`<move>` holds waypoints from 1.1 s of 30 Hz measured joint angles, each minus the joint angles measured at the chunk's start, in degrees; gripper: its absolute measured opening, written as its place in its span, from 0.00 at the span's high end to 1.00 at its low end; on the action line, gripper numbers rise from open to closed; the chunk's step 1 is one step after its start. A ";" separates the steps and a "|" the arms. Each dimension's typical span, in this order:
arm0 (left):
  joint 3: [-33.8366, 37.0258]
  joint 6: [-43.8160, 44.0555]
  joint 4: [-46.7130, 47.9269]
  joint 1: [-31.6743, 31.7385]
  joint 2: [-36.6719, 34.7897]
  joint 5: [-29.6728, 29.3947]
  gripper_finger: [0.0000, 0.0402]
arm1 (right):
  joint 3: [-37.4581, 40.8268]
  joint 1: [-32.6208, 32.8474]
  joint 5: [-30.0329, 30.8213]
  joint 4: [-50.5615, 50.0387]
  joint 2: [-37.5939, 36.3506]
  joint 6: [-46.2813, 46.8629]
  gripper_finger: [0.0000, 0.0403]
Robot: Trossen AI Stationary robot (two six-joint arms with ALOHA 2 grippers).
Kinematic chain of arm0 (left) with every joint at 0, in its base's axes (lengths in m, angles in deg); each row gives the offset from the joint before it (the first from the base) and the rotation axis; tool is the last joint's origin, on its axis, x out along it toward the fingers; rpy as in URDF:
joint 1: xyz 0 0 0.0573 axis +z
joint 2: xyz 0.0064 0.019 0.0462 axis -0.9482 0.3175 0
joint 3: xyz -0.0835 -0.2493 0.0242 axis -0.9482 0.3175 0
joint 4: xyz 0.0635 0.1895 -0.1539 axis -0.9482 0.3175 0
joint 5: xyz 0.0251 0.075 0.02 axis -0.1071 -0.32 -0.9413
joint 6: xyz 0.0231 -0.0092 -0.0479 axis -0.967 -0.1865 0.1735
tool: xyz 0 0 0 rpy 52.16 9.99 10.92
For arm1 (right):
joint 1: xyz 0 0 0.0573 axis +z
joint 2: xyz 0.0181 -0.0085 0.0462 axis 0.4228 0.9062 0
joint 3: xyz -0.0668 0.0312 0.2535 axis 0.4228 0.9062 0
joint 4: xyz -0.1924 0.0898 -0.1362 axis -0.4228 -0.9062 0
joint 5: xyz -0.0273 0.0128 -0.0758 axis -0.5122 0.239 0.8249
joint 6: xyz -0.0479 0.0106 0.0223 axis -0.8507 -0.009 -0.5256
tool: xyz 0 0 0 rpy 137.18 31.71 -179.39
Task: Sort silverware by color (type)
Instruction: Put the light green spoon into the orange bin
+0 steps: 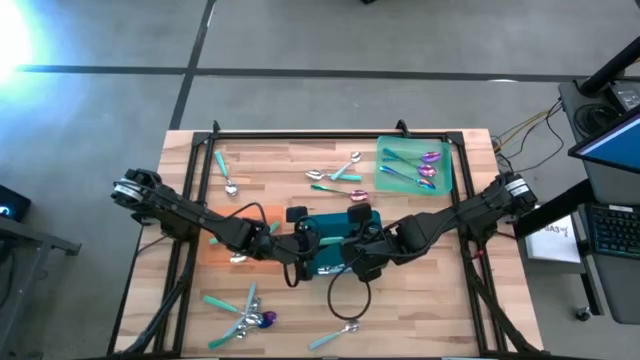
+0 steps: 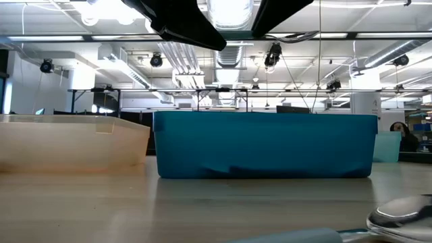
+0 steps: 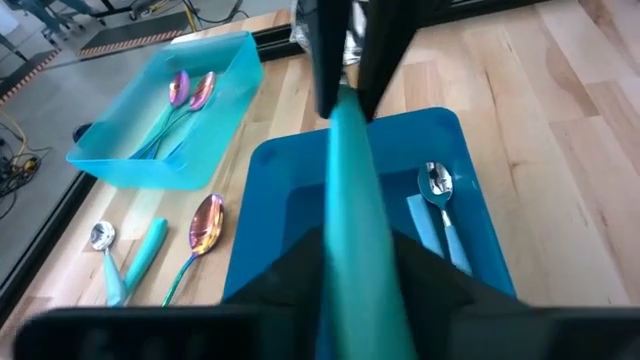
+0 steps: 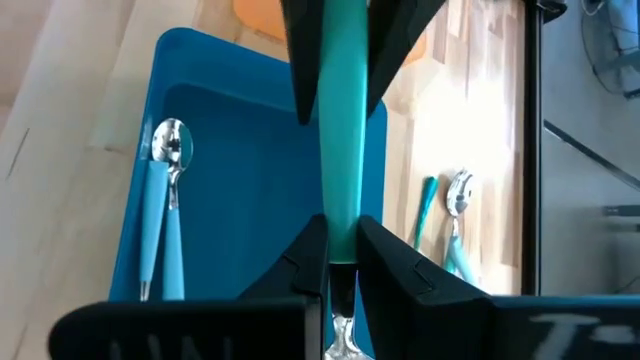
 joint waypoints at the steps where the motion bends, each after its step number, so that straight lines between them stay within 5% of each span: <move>1: 0.00 0.25 0.04 0.05 0.00 -0.02 0.86 | 0.00 0.00 -0.02 -0.02 -0.02 0.06 0.93; 13: -0.07 4.61 0.17 0.36 -0.09 0.44 0.86 | -0.06 0.00 0.07 -1.78 -0.14 3.84 0.87; 23: -4.27 11.83 13.34 0.60 -0.72 -2.22 0.86 | -0.04 0.22 -0.97 -4.96 -2.65 9.62 0.87; 33: -10.33 34.27 54.38 -0.61 -0.91 -6.63 0.86 | 0.00 0.11 -0.34 -12.96 -3.69 16.16 0.87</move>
